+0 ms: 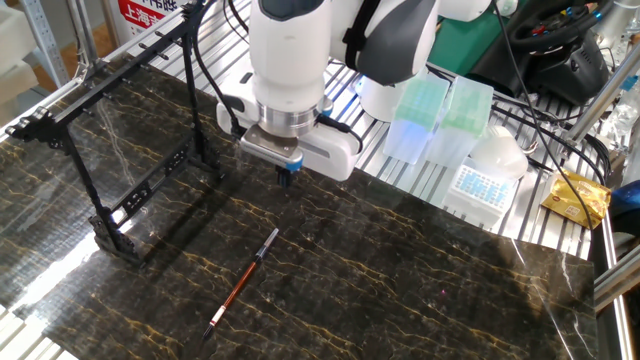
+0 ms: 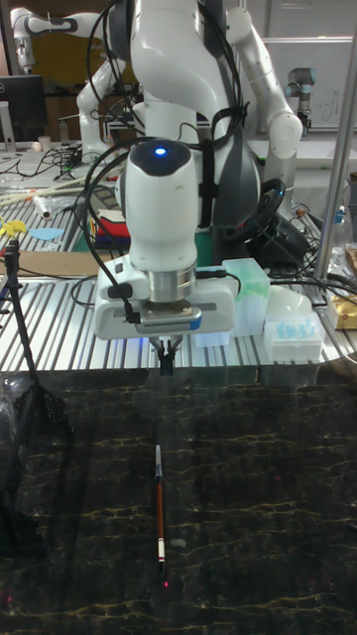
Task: Place the brush on the pen rack
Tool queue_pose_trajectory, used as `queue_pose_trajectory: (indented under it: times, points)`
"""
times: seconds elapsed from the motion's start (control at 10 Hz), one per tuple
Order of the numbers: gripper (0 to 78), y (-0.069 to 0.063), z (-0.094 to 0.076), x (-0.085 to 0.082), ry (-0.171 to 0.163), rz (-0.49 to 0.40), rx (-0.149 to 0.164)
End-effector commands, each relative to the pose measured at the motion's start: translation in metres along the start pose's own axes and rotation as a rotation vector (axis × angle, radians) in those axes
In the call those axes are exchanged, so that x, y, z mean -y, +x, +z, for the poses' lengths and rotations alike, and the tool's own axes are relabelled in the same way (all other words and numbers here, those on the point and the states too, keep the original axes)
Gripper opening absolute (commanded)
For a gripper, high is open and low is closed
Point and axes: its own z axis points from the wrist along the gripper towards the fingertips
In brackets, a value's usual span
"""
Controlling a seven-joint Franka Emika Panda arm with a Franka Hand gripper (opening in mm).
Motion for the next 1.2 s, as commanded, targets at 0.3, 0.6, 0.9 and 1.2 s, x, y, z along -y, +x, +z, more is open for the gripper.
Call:
queue_pose_trajectory:
  times: [0.3,0.6,0.9,1.2]
  points:
    - [0.0,-0.004,0.005,0.002,-0.004,0.0,0.005]
    - [0.0,-0.008,0.013,0.004,-0.003,0.005,-0.001]
    - [0.0,-0.013,0.015,0.006,0.013,0.057,-0.035]
    - [0.0,-0.016,0.012,0.008,0.017,0.095,-0.031]
